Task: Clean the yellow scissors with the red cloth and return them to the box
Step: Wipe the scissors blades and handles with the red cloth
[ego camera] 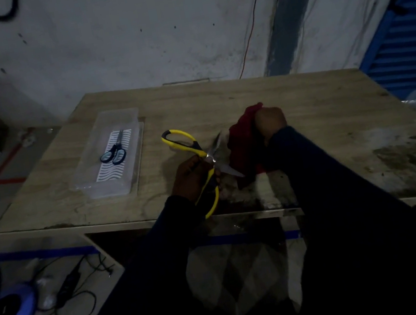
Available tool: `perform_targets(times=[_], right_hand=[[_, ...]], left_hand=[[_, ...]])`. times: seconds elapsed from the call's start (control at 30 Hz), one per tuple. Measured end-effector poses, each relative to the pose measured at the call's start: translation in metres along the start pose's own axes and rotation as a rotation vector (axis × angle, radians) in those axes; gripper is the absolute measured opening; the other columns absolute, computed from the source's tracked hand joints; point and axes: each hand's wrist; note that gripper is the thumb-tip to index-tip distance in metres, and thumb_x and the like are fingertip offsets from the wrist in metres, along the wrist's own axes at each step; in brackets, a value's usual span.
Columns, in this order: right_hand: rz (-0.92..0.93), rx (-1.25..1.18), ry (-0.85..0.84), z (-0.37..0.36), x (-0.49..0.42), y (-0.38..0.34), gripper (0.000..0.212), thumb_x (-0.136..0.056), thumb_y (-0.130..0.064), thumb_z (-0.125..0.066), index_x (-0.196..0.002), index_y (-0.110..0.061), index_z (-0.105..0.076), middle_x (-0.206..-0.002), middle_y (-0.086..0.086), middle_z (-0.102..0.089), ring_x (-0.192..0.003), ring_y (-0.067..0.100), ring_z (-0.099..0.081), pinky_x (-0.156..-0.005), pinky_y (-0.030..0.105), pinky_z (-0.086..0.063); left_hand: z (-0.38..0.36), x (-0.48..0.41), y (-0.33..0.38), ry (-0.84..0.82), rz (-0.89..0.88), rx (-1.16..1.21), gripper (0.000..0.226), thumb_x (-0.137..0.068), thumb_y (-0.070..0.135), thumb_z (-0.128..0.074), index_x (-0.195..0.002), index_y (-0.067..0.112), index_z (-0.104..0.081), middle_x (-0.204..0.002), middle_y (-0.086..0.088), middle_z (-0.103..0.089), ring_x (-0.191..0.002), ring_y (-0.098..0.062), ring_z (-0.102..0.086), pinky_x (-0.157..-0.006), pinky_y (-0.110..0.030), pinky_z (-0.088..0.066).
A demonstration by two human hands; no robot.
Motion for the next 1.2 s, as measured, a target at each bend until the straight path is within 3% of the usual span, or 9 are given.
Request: perform_targets(times=[0.1, 0.33, 0.47, 0.6, 0.77, 0.93, 1.07, 1.13, 1.2], right_hand=[[0.104, -0.159, -0.148, 0.020, 0.017, -0.001, 0.026, -0.091, -0.005, -0.053, -0.109, 0.009, -0.064, -0.088, 0.015, -0.067, -0.074, 0.021, -0.064, -0.074, 0.032, -0.056], [0.118, -0.382, -0.147, 0.050, 0.043, 0.035, 0.024, -0.077, 0.005, -0.057, -0.095, 0.003, -0.073, -0.097, 0.026, -0.072, -0.091, 0.045, -0.069, -0.084, 0.058, -0.055], [0.142, -0.421, -0.138, 0.052, 0.044, 0.042, 0.023, -0.078, 0.003, -0.058, -0.096, 0.005, -0.072, -0.101, 0.031, -0.069, -0.094, 0.048, -0.067, -0.086, 0.063, -0.053], [0.177, -0.401, -0.110, 0.049, 0.042, 0.040, 0.024, -0.078, -0.001, -0.056, -0.096, 0.004, -0.072, -0.099, 0.031, -0.069, -0.093, 0.048, -0.067, -0.085, 0.064, -0.052], [0.204, -0.409, -0.051, 0.036, 0.032, 0.049, 0.024, -0.076, -0.007, -0.056, -0.093, -0.003, -0.074, -0.095, 0.026, -0.071, -0.091, 0.044, -0.068, -0.086, 0.061, -0.053], [0.185, -0.496, -0.021, 0.023, 0.052, 0.053, 0.021, -0.084, -0.003, -0.055, -0.086, -0.009, -0.075, -0.097, 0.023, -0.072, -0.095, 0.042, -0.068, -0.090, 0.056, -0.054], [0.215, -0.509, -0.097, 0.015, 0.065, 0.056, 0.016, -0.086, 0.004, -0.058, -0.094, 0.014, -0.068, -0.093, 0.031, -0.068, -0.085, 0.042, -0.069, -0.080, 0.049, -0.059], [0.229, -0.522, -0.156, 0.009, 0.071, 0.054, 0.016, -0.091, 0.004, -0.054, -0.092, 0.018, -0.063, -0.084, 0.025, -0.064, -0.075, 0.034, -0.065, -0.070, 0.038, -0.060], [0.195, -0.514, -0.201, 0.002, 0.074, 0.051, 0.017, -0.094, -0.001, -0.051, -0.098, 0.012, -0.062, -0.083, 0.024, -0.060, -0.078, 0.034, -0.061, -0.071, 0.038, -0.059]], left_hand=[[0.001, 0.000, -0.001, 0.008, 0.002, -0.015, 0.019, -0.095, 0.011, -0.058, -0.079, 0.001, -0.063, -0.058, -0.012, -0.061, -0.048, -0.023, -0.054, -0.050, -0.028, -0.045], [0.008, -0.003, 0.003, 0.095, -0.039, -0.079, 0.017, -0.092, 0.025, -0.061, -0.097, 0.011, -0.068, -0.089, -0.016, -0.068, -0.083, -0.031, -0.062, -0.079, -0.048, -0.049], [0.002, 0.005, 0.019, 0.039, 0.011, 0.081, 0.021, -0.102, 0.019, -0.044, -0.103, 0.006, -0.061, -0.069, -0.005, -0.070, -0.059, -0.019, -0.065, -0.056, -0.026, -0.053], [0.011, 0.005, 0.028, -0.030, 0.018, 0.227, 0.030, -0.103, 0.024, -0.041, -0.123, 0.008, -0.056, -0.085, -0.013, -0.071, -0.066, -0.021, -0.065, -0.060, -0.030, -0.054], [0.016, 0.007, 0.043, -0.018, 0.052, 0.264, 0.050, -0.068, 0.041, -0.075, -0.107, 0.012, -0.065, -0.089, -0.009, -0.068, -0.067, -0.019, -0.062, -0.067, -0.034, -0.052], [0.035, -0.001, 0.043, -0.017, 0.122, 0.580, 0.039, -0.087, 0.035, -0.055, -0.109, 0.003, -0.064, -0.080, -0.008, -0.068, -0.063, -0.021, -0.064, -0.065, -0.030, -0.055], [0.038, -0.001, 0.045, 0.030, 0.101, 0.627, 0.044, -0.098, 0.032, -0.040, -0.089, 0.005, -0.074, -0.079, -0.012, -0.070, -0.059, -0.023, -0.062, -0.062, -0.029, -0.052], [0.035, 0.004, 0.046, 0.060, 0.113, 0.580, 0.036, -0.094, 0.031, -0.046, -0.096, 0.004, -0.070, -0.076, -0.012, -0.070, -0.060, -0.024, -0.062, -0.063, -0.030, -0.051], [0.024, 0.011, 0.049, 0.064, 0.073, 0.518, 0.025, -0.083, 0.028, -0.056, -0.083, 0.009, -0.072, -0.067, -0.009, -0.068, -0.060, -0.025, -0.060, -0.064, -0.032, -0.050]])
Point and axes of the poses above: each hand's wrist, its own x-axis away from the middle knuckle, its own z-axis out of the back of the hand, y = z × x
